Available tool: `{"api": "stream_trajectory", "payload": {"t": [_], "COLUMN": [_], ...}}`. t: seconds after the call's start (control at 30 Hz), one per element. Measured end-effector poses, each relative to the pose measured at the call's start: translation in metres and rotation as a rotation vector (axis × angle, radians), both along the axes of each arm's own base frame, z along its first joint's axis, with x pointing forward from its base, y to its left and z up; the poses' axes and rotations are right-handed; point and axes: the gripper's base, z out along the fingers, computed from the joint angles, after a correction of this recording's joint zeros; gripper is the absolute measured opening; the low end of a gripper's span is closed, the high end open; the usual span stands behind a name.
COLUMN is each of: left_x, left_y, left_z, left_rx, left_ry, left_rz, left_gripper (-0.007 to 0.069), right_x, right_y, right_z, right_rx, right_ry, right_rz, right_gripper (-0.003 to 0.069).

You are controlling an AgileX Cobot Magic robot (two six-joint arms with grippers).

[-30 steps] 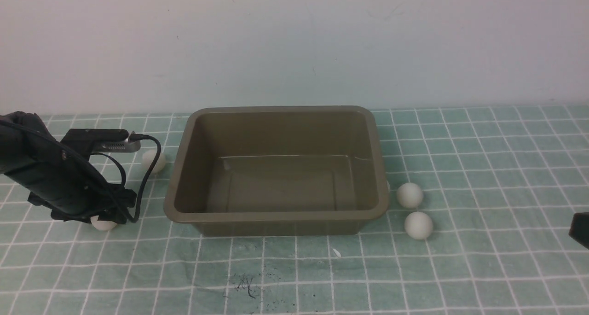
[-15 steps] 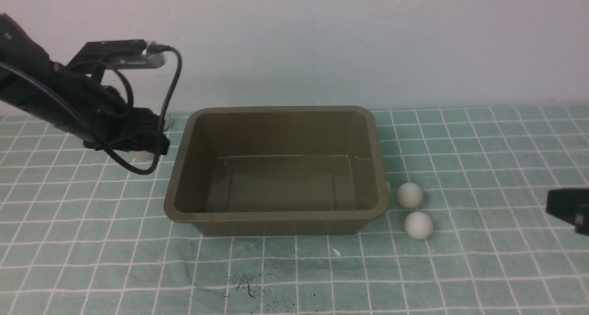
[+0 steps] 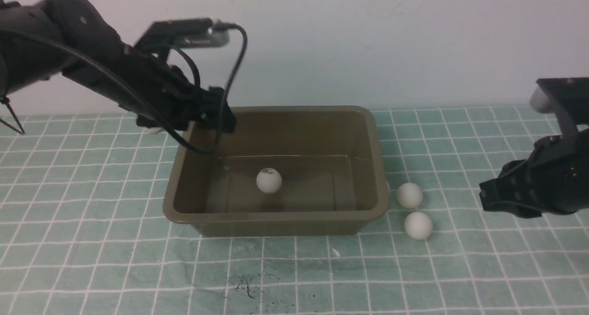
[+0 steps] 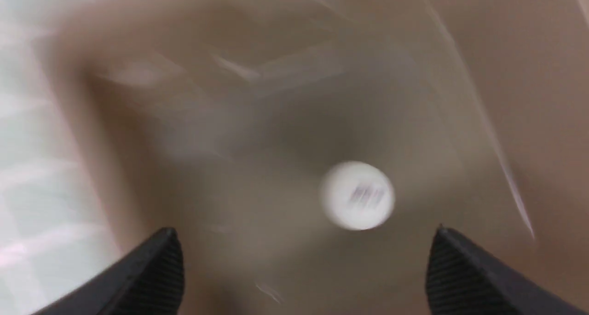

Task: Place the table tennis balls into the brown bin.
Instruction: 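Drop the ball into the bin, then reach for and grasp a ping pong ball on the table beside the basket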

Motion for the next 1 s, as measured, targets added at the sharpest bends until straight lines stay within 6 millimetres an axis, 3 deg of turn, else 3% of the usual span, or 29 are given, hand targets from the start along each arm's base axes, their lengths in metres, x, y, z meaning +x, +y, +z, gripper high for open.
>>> {"api": "stream_trajectory", "payload": {"t": [0.13,0.3,0.47,0.67,0.73,0.87,1.0], "left_x": [0.030,0.064,0.093,0.103,0.103,0.102,0.102], "left_y": [0.051,0.087,0.090,0.093,0.094,0.097,0.097], "left_z": [0.006,-0.034,-0.094,-0.130,-0.135,-0.141,-0.128], "left_rx": [0.040,0.062,0.105,0.153,0.165,0.220,0.243], "left_ry": [-0.054,0.002,0.046,0.080,0.090,0.115,0.157], "left_rz": [0.156,0.234,0.207,0.190,0.184,0.156,0.121], "left_gripper": [0.0540,0.0508,0.0501,0.0498,0.0486,0.0344,0.0349], "right_x": [0.000,0.000,-0.001,-0.002,-0.002,-0.002,-0.002], "right_y": [-0.001,-0.001,-0.001,-0.001,-0.001,-0.001,-0.001], "right_z": [0.000,0.000,-0.001,-0.001,-0.001,-0.001,-0.001], "right_rx": [-0.015,-0.016,-0.017,-0.016,-0.015,-0.014,-0.013], "right_ry": [0.000,0.002,0.018,0.027,0.028,0.028,0.029], "right_rz": [0.001,0.001,0.003,0.000,-0.003,-0.004,-0.006], "right_gripper": [0.0242,0.0293,0.0300,0.0300,0.0301,0.0301,0.0301]}}
